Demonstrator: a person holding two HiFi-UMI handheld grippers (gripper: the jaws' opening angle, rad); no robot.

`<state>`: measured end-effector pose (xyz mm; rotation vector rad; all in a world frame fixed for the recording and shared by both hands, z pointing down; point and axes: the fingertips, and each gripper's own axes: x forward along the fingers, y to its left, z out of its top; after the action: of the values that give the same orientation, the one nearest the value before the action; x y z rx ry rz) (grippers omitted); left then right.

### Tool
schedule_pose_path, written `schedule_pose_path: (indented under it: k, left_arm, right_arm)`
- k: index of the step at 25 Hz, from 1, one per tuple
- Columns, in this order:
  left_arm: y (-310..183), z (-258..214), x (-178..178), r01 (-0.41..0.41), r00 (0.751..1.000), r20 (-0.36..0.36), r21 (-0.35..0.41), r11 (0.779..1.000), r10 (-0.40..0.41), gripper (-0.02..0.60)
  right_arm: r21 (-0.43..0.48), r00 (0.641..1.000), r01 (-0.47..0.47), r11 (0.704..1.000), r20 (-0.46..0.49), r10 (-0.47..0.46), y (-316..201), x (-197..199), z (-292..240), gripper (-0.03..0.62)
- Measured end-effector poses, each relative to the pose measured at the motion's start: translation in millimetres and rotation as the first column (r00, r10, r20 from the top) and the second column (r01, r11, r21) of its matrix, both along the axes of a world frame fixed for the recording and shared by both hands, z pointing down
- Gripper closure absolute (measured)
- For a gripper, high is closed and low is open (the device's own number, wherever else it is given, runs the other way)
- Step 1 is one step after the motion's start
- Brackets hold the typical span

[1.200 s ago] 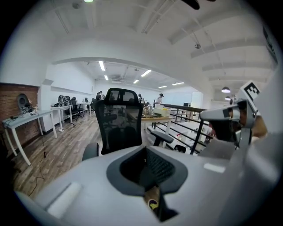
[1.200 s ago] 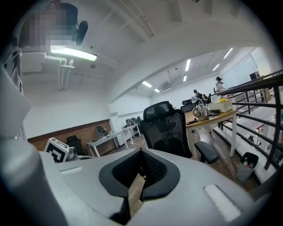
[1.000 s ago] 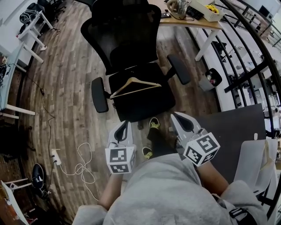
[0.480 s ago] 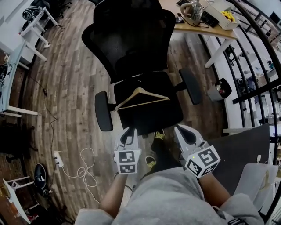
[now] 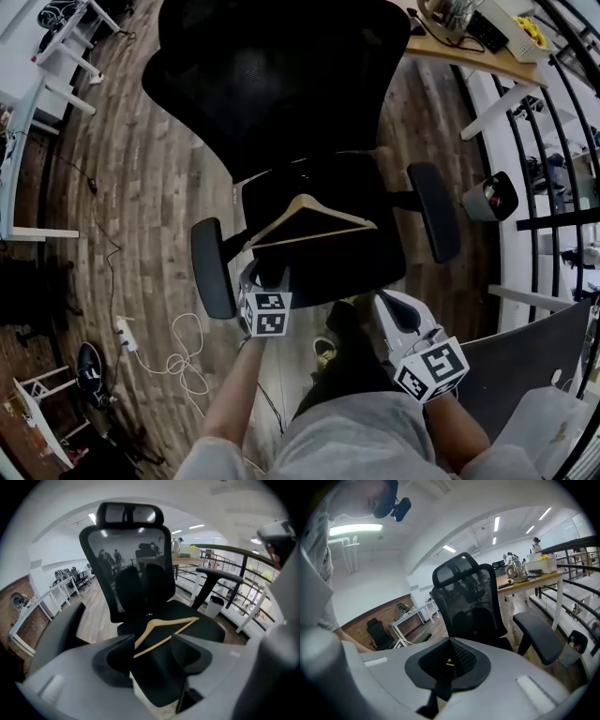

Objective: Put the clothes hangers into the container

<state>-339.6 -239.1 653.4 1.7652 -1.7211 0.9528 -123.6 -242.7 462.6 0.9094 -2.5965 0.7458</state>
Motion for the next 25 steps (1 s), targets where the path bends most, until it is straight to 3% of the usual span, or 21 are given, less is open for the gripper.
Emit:
schedule_pose_path:
  k: [5, 9, 12, 17, 23, 25]
  left_arm:
    - [-28.4, 95.8, -25.5, -0.006, 1.0, 0.024, -0.168, 0.986, 0.01, 0.286]
    - [-46.0, 147.8, -46.5, -0.045, 0.992, 0.104, -0.238, 0.97, 0.071, 0.139]
    - [-51.9, 181.0, -60.8, -0.11, 0.973, 0.163, -0.303, 0.947, 0.166, 0.126]
    - [-60.5, 221.8, -62.6, -0.17, 0.956, 0.155, -0.4, 0.901, 0.25, 0.121]
    - [-64.9, 237.7, -61.5, -0.242, 0.946, 0.069, -0.504, 0.829, 0.318, 0.12]
    - [-64.5, 237.1, -62.6, -0.238, 0.95, 0.052, -0.52, 0.82, 0.309, 0.124]
  right_arm:
    - [-0.085, 1.0, 0.001, 0.996, -0.015, -0.003, -18.5, -1.3, 38.6, 0.595]
    - [-0.148, 0.999, -0.026, 0.989, -0.04, 0.02, -32.0, 7.8, 72.4, 0.595]
    - [-0.19, 0.998, -0.043, 0.981, -0.056, 0.033, -37.0, 10.9, 99.3, 0.595]
    - [-0.251, 0.998, -0.05, 0.967, -0.061, 0.036, -42.9, 16.1, 130.4, 0.595]
    - [-0.274, 0.998, -0.046, 0.96, -0.043, 0.036, -46.1, 18.3, 140.2, 0.595]
    - [-0.273, 0.999, -0.044, 0.961, -0.036, 0.035, -45.9, 18.4, 141.5, 0.595]
